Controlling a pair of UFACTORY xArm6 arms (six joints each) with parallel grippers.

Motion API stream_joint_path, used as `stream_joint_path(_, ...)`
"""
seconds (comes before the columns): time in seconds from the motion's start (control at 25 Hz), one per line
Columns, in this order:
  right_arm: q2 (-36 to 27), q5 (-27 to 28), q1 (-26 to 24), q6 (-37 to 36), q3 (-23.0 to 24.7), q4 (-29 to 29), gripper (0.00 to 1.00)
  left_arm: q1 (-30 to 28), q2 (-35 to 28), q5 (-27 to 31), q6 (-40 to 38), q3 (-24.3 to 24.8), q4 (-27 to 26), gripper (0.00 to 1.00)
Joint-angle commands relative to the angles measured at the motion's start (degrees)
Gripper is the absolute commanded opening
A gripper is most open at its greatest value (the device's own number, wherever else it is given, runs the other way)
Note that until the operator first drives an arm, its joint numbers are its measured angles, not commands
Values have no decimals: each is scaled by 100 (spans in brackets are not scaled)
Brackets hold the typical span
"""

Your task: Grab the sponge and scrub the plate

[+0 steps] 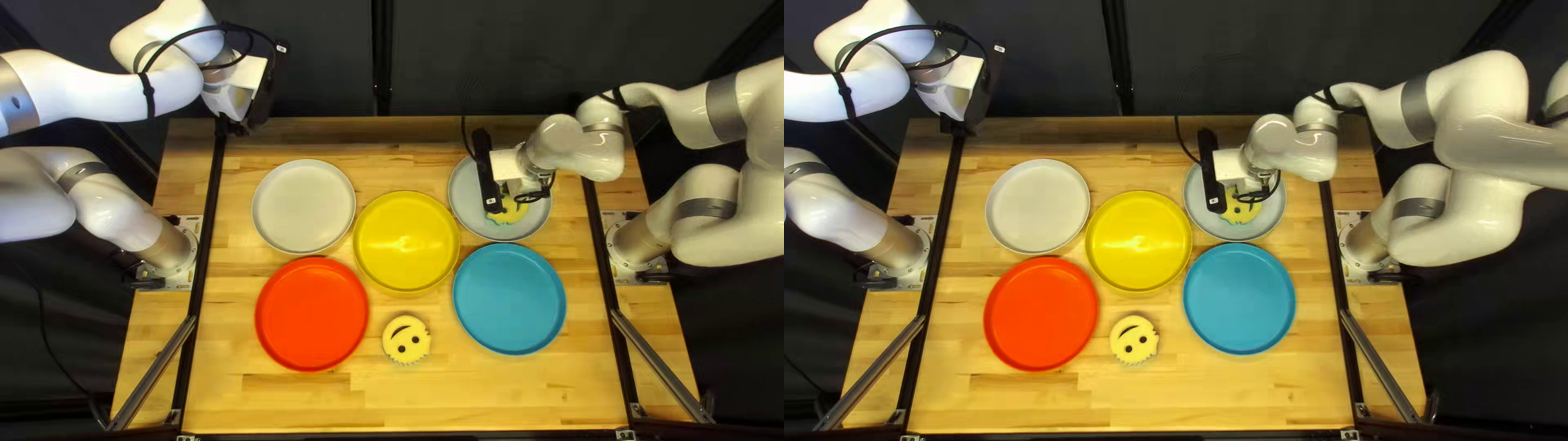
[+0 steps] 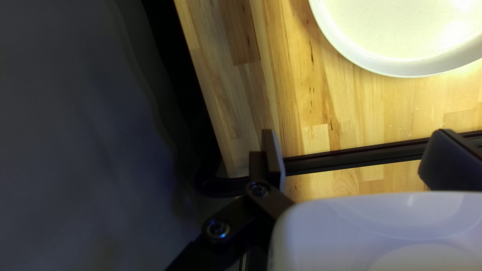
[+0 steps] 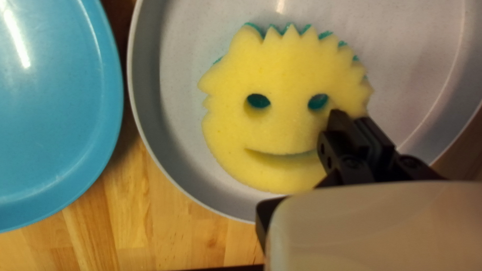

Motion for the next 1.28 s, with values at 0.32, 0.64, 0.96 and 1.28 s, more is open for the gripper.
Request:
stream_joint_path(0.32, 621, -142, -823, -1149, -538, 477, 0, 0, 0, 0, 0, 0, 0, 100)
stream_joint_path(0.64, 621, -142, -823, -1149, -538, 477, 0, 0, 0, 0, 0, 0, 0, 100)
stream_joint_path(0.96, 488, -114, -831, -1226, -461, 531, 0, 0, 0, 0, 0, 0, 0, 100)
stream_joint_path(1.28, -365, -149, -550, -933, 304, 239, 0, 0, 0, 0, 0, 0, 0, 100)
